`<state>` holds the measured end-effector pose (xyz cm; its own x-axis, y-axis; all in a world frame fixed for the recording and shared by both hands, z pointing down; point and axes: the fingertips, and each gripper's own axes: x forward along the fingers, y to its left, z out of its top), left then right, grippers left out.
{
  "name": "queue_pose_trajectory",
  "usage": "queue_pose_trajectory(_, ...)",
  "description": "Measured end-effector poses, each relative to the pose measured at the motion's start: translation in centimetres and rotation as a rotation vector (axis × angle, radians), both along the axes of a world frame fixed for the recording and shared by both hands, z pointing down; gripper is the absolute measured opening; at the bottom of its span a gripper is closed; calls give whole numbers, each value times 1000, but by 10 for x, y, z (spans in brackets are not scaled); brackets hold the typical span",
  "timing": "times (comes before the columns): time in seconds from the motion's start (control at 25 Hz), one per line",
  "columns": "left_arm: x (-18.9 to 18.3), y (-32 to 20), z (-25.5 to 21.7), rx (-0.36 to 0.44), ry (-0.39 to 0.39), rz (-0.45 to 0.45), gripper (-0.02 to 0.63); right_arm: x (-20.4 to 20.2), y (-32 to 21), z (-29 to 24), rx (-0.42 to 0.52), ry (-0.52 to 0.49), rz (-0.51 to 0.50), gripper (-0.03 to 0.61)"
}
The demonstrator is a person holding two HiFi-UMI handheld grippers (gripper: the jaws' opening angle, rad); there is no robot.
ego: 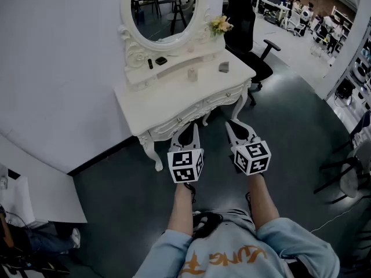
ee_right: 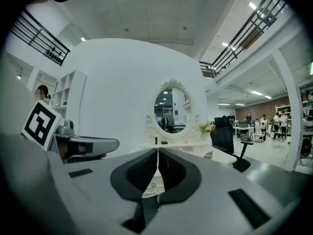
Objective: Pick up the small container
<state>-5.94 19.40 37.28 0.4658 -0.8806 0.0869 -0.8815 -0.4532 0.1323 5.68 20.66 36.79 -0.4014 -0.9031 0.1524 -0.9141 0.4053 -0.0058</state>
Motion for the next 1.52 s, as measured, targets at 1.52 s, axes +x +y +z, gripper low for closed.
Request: queue_pose_trajectory(1.52, -38, -155, 48, -79, 87, -118, 21, -18, -166, 37, -70, -11, -82, 31)
